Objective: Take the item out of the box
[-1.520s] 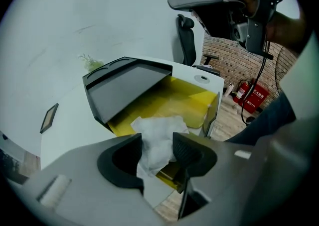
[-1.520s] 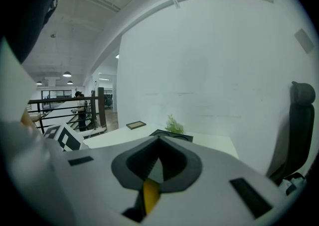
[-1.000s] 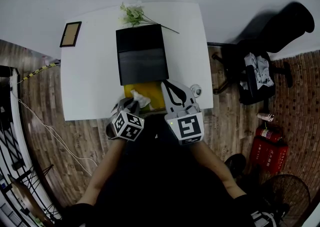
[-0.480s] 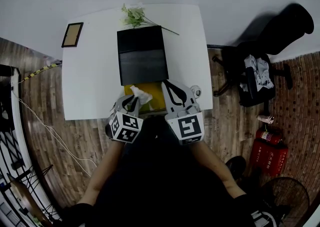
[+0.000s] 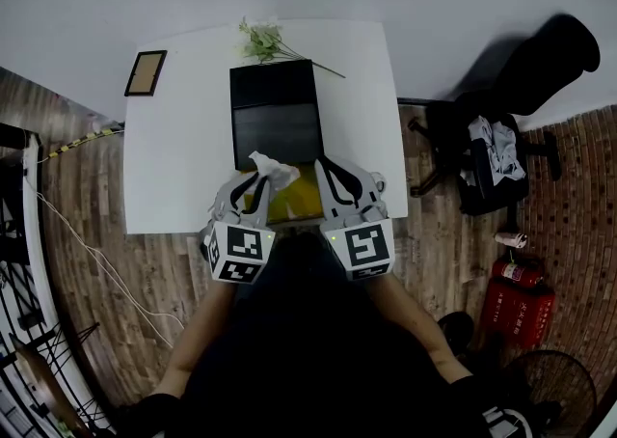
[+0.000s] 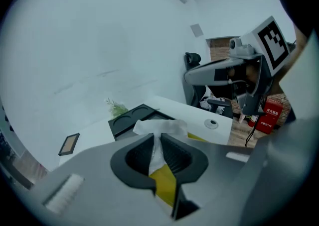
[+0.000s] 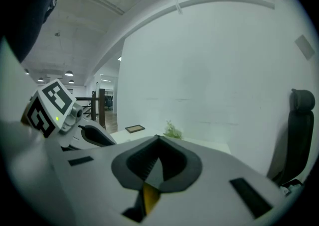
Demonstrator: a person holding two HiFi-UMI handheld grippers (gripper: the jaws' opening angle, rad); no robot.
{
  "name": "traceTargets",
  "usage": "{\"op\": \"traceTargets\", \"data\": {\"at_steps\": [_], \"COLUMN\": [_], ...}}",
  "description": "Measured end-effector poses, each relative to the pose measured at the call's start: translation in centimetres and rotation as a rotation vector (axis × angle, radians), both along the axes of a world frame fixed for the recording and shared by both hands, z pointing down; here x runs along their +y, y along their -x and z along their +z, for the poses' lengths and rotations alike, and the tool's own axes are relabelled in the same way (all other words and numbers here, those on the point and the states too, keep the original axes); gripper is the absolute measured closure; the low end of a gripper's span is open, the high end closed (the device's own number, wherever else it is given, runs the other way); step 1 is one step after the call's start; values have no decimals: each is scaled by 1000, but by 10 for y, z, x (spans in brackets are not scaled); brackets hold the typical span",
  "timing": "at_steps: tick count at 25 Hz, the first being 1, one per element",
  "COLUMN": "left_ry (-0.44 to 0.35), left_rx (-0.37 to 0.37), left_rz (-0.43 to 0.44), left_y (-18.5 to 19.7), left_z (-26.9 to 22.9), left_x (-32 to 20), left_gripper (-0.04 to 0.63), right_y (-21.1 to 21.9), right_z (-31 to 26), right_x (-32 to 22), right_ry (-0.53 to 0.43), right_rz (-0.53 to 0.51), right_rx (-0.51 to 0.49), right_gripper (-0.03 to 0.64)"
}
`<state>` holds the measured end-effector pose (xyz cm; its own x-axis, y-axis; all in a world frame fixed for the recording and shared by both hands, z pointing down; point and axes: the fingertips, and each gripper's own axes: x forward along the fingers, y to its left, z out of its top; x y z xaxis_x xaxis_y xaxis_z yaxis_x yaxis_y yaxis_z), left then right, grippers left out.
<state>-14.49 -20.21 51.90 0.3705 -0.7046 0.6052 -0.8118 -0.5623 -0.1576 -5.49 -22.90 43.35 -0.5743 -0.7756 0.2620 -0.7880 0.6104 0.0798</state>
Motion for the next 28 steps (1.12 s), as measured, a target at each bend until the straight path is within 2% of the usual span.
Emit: {"op": "traceTargets", "data": {"at_steps": [14,21,28], "left_ry": [-202,-328,-454], "left_rx": [51,73,147], "left_rz": [-70,-81,-127], "left_y": [11,13,16], "left_z": [-67,-112,-150], "left_x": [-16,-23,-26], "left_gripper": [541,541,541], "right_y": [-7,-11,-18], "right_z": [-19,-30,-49], "right_x": [-2,-3,-10], "right_ry": [-59,-86,-113], "right_rz": [26,40,70], "right_rx": [5,3,-17], "right_gripper": [606,606,606]}}
